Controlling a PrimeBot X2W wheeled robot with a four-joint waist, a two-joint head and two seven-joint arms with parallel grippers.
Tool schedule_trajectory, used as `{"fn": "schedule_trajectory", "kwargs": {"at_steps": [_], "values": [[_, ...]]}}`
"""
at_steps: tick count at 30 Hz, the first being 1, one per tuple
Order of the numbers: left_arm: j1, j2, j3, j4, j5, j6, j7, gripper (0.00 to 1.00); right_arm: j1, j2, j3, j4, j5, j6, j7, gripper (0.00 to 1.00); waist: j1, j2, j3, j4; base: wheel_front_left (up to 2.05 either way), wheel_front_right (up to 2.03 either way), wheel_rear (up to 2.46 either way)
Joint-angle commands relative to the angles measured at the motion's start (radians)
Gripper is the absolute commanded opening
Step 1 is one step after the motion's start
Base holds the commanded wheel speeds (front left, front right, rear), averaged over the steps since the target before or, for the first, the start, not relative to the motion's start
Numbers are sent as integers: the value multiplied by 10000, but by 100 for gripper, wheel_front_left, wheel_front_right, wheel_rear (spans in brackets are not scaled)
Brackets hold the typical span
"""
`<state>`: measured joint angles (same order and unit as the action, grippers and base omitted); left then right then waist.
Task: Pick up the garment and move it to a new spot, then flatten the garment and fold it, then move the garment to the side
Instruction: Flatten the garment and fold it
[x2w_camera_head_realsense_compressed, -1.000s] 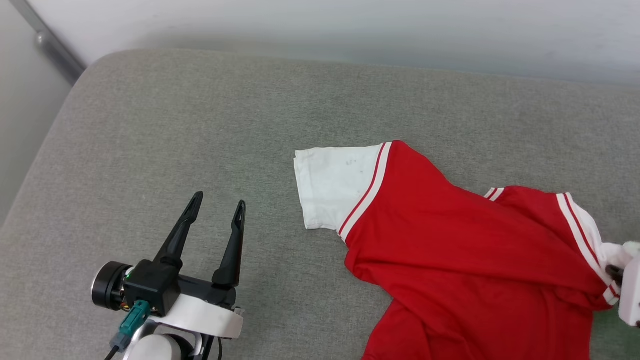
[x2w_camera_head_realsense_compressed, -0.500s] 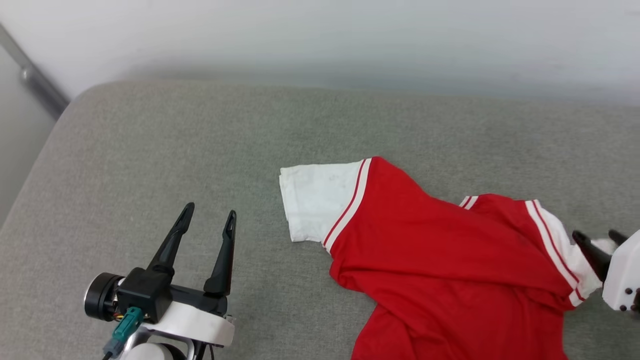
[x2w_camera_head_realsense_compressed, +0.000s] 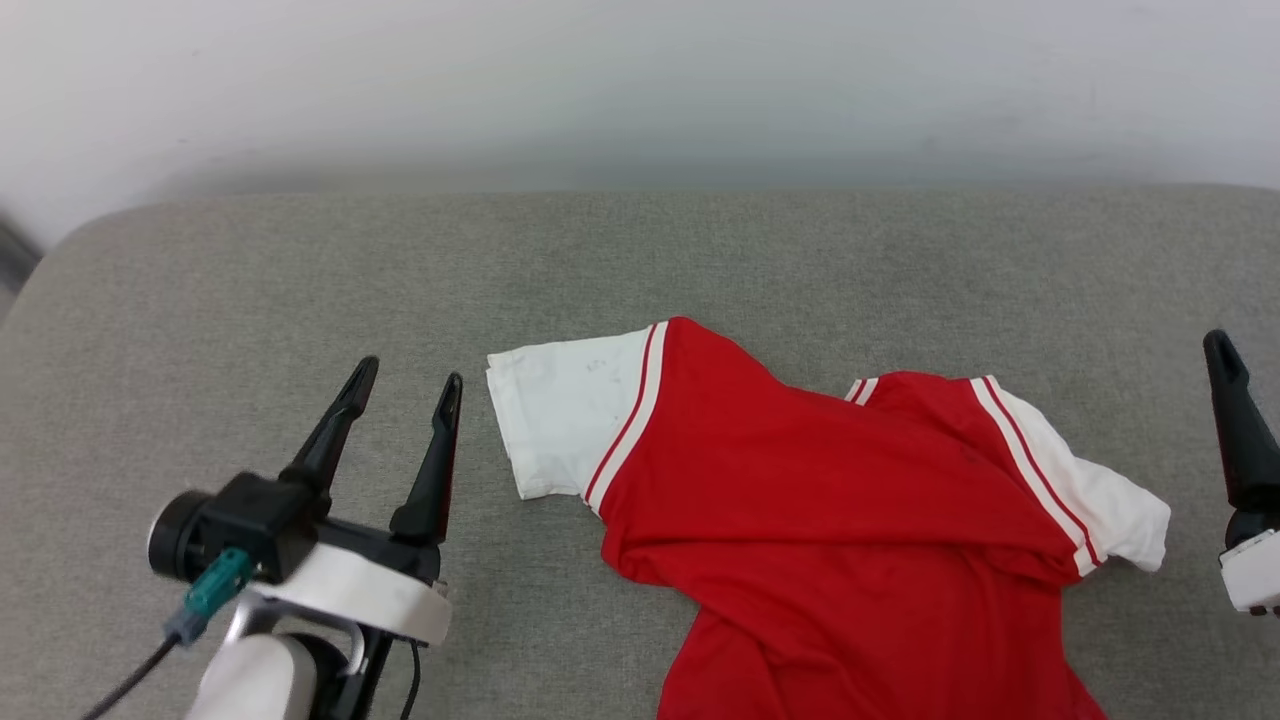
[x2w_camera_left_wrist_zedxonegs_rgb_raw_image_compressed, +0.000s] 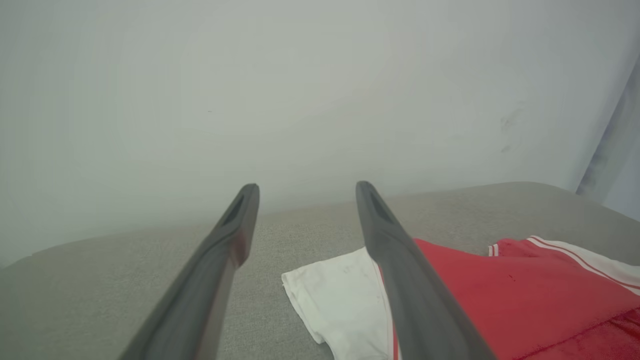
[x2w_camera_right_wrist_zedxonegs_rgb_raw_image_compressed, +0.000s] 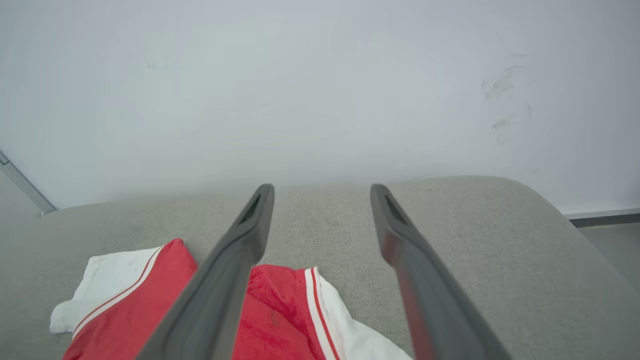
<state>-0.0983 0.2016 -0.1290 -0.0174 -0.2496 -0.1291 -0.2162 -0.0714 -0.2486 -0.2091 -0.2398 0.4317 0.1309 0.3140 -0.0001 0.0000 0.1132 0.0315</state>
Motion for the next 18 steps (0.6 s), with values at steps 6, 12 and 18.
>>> {"fn": "schedule_trajectory", "kwargs": {"at_steps": [6, 12, 18], "values": [[-2165, 2011, -1556, -216, -1693, -4, 2547, 100, 99, 666, 5, -775, -710, -3, -1912, 100, 1, 0, 971, -588, 0, 0, 0], [-4169, 3658, -2376, 510, -3986, -2, 6624, 100, -109, 1091, 115, -622, -947, -3, -2896, 100, 1, 0, 1754, -1059, 0, 0, 0], [-5393, 4639, -2779, 1176, -5539, 5, 9481, 100, -288, 1390, 341, -214, -1086, -3, -3420, 100, 1, 0, 2419, -1543, 0, 0, 0]]}}
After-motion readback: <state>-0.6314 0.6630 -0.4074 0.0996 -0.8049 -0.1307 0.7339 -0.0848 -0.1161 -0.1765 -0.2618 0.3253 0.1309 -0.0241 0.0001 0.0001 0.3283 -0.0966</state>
